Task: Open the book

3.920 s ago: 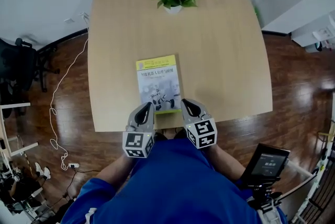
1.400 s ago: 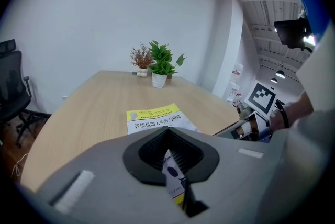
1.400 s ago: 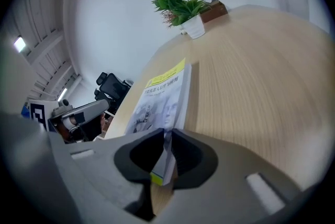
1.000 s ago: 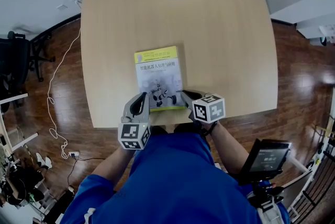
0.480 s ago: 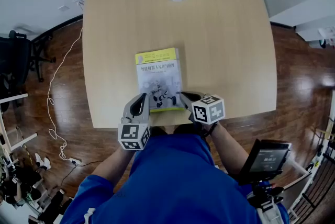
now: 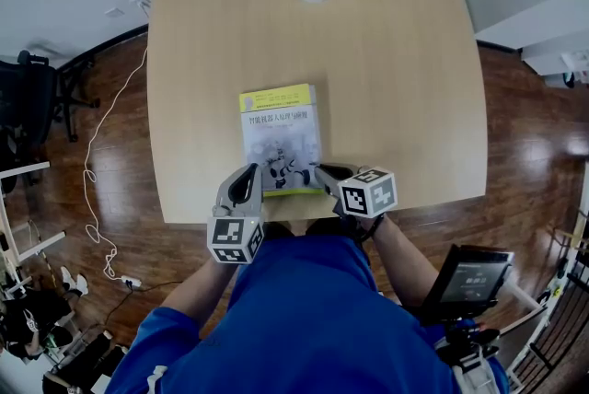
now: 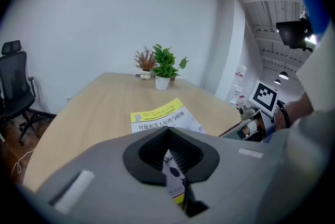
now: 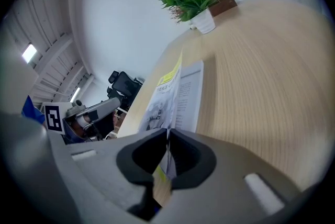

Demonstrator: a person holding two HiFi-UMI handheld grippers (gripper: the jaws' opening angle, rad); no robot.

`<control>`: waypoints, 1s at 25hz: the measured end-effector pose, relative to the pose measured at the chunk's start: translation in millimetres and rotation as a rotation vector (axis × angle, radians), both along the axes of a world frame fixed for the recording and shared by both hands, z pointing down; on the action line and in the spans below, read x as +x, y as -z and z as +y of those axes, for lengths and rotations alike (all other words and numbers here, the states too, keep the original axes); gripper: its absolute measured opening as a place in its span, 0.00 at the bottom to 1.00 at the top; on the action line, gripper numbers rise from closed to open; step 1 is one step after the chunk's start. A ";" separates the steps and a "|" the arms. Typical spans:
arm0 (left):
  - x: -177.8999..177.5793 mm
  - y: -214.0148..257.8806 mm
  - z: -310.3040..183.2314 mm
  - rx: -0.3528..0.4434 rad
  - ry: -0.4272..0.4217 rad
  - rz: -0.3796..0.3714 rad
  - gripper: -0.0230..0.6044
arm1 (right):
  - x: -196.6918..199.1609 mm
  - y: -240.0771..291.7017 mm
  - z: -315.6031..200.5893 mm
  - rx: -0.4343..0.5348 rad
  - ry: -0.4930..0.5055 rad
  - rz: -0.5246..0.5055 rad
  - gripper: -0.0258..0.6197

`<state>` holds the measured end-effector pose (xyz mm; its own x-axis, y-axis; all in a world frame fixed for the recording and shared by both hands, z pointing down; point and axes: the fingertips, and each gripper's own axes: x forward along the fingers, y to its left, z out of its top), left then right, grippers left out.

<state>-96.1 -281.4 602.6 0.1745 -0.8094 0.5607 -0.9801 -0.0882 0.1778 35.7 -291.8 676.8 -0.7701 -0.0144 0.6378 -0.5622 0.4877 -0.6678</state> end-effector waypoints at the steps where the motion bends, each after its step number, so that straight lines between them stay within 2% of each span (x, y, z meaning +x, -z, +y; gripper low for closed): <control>1: -0.3 0.5 -0.3 0.001 0.001 0.000 0.05 | -0.8 0.2 0.7 -0.001 0.003 -0.002 0.06; 6: -2.0 1.5 0.2 0.004 0.007 0.000 0.05 | -1.7 0.0 1.8 0.017 0.028 0.026 0.06; 13: -9.8 7.1 6.4 0.015 0.022 0.002 0.05 | -11.2 23.6 10.6 0.042 0.035 -0.002 0.05; 25: -33.0 19.0 16.7 0.052 0.053 0.011 0.05 | -57.4 68.9 29.7 0.103 0.116 -0.070 0.05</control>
